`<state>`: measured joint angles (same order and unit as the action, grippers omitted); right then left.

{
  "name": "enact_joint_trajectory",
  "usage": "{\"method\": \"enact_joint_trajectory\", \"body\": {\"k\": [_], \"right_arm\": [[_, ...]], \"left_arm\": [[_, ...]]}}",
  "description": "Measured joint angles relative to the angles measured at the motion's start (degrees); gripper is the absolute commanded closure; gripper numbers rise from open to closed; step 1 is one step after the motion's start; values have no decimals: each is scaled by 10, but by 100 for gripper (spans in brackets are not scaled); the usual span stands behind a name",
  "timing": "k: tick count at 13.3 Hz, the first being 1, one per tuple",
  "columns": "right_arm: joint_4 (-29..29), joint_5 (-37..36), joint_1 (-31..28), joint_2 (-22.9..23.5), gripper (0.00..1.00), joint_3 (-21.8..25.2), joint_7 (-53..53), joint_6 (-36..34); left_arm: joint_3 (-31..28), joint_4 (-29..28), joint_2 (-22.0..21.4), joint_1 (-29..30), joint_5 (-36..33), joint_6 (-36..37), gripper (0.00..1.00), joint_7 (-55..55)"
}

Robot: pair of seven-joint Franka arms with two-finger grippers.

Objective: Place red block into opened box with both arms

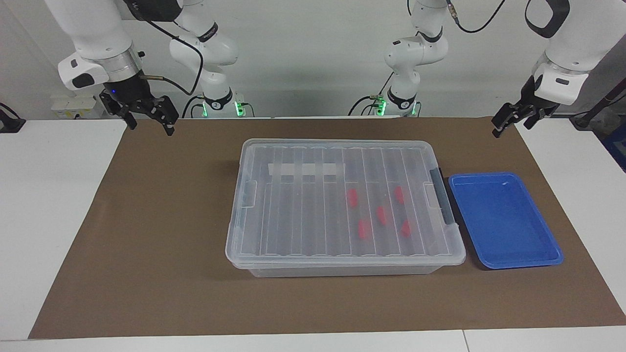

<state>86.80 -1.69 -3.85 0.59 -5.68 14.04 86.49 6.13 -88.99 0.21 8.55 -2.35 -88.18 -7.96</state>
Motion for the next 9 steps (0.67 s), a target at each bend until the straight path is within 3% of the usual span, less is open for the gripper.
{"method": "enact_joint_trajectory", "body": {"k": [9], "right_arm": [[6,-1,9,3,0,-2,-4,-8]], "left_arm": [[0,0,0,0,0,0,0,0]]}}
